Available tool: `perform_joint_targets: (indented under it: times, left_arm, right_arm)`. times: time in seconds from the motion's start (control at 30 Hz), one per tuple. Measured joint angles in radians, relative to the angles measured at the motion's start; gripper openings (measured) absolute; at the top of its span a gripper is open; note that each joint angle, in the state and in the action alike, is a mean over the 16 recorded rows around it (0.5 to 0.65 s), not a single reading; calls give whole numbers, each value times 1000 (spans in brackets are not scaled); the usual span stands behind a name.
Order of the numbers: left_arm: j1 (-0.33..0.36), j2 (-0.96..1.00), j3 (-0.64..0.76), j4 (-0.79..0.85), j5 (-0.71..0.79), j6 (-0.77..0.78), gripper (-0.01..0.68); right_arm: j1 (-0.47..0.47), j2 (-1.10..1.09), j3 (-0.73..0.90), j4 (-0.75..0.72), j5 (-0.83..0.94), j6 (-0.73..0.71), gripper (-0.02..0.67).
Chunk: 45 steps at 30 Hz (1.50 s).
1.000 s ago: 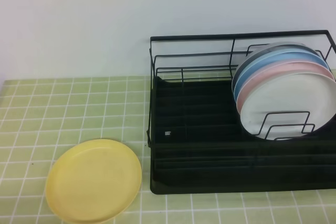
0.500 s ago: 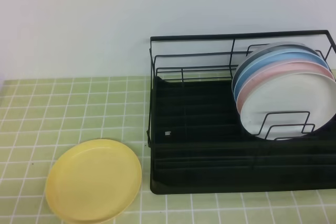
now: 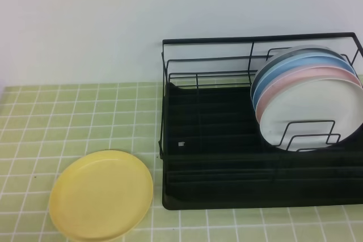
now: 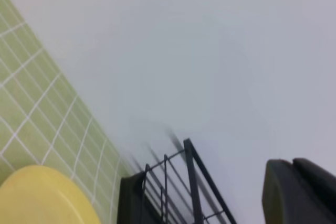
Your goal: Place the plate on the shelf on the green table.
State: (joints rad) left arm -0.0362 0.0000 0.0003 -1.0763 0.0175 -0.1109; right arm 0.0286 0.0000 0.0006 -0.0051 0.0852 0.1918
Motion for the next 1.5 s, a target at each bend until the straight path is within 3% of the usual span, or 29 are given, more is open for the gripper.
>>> perform_joint_targets:
  times: [0.33, 0.57, 0.97, 1.5]
  left_arm:
    - [0, 0, -4, -17, -7, 37, -3]
    - [0, 0, -61, -16, 39, 215, -3]
    - [0, 139, -273, 48, 191, 555, -3]
    - [1, 648, -481, 317, 351, 508, -3]
  right_arm:
    - [0, 0, -1, 131, -332, 63, -3]
    - [0, 0, -33, 127, -412, 73, -4]
    - [0, 81, -293, 2, -161, 39, -4]
    - [20, 257, -501, 56, 186, -32, -4]
